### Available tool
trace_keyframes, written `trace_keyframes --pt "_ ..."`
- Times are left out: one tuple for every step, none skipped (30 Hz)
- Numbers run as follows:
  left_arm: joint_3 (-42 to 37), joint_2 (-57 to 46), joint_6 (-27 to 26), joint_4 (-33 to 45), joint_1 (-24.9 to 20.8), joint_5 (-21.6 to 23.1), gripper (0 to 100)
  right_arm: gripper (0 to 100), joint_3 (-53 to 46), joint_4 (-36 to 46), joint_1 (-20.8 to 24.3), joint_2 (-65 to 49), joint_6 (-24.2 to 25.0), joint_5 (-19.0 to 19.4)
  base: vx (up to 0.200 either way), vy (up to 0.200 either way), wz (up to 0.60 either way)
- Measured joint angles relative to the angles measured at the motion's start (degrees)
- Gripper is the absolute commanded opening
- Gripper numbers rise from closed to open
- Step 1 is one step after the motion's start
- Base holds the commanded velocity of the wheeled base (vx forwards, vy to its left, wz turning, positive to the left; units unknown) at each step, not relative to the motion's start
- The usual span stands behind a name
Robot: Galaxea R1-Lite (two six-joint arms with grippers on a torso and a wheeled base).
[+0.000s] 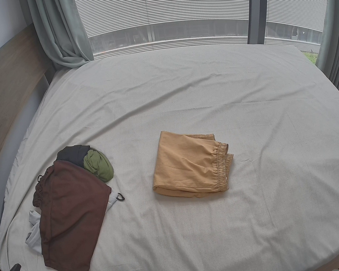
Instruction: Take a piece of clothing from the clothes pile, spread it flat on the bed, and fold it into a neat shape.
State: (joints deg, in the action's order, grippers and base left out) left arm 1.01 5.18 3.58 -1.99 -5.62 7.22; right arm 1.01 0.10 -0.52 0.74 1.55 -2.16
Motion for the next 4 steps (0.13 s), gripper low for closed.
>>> trace_keyframes --pt "0.0 0.0 0.0 0.02 0.0 -0.02 100 100 0.0 0.0 0.0 0.0 -0.02 -0.02 0.0 0.0 0.0" --pt "0.0 0.0 -0.02 0.0 0.0 0.0 100 100 0.0 0.0 0.0 0.0 -0.07 -0.05 0.0 0.0 0.0" --pt "0.0 0.0 0.0 0.02 0.0 0.0 100 100 0.0 0.04 0.0 0.0 -0.21 -0.05 0.0 0.0 0.0" --pt "0.0 0.0 0.0 0.0 0.0 0.0 100 100 0.0 0.09 0.0 0.0 -0.27 -0.05 0.0 0.0 0.0"
